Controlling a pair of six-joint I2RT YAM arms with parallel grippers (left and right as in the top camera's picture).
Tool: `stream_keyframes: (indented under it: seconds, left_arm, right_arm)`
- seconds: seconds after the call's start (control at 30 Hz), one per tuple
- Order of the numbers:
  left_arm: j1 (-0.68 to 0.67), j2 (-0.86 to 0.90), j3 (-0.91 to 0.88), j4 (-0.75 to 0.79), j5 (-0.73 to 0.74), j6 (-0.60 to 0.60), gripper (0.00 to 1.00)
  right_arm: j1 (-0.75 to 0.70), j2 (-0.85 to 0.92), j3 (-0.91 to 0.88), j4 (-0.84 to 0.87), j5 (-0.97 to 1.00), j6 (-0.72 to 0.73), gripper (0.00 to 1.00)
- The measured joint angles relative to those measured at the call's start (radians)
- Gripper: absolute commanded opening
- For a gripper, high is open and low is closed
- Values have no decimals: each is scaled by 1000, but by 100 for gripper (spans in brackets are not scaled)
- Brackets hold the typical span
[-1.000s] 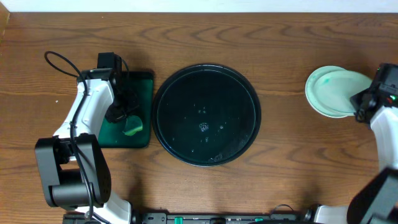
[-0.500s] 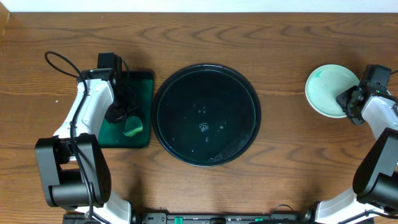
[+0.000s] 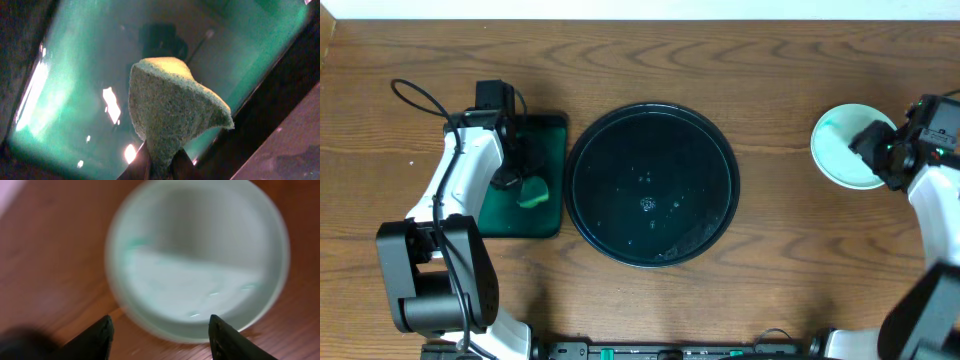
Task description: Clean dirty plates on tray and stack at the side
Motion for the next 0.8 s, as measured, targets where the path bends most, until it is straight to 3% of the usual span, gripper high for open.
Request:
stream_keyframes:
  seconds: [0.07, 0.13, 0.17, 0.27, 0.33, 0.47, 0.67, 0.8]
  left_arm:
    - [0, 1, 0, 40, -15, 24, 8]
    - [0, 8, 0, 69, -43, 47, 17]
    - [0, 14, 0, 78, -60, 60, 34]
    - [0, 47, 0, 92, -100, 78, 65]
    - [0, 73, 0, 93, -115, 85, 76]
    - [0, 101, 0, 91, -130, 90, 79]
    - [0, 78, 0, 80, -116, 95, 79]
    - [0, -31, 0, 77, -59, 117, 79]
  right_arm:
    - [27, -61, 2, -25, -43, -27, 61]
    - [62, -108, 5, -58, -77, -53, 61]
    - [86, -129, 6, -76, -87, -64, 63]
    - [158, -180, 6, -130, -113, -104, 68]
    - [205, -207, 6, -153, -124, -129, 84]
    - [276, -252, 6, -179, -135, -175, 99]
    - [356, -307, 6, -184, -142, -237, 99]
    - [387, -359, 6, -181, -145, -277, 99]
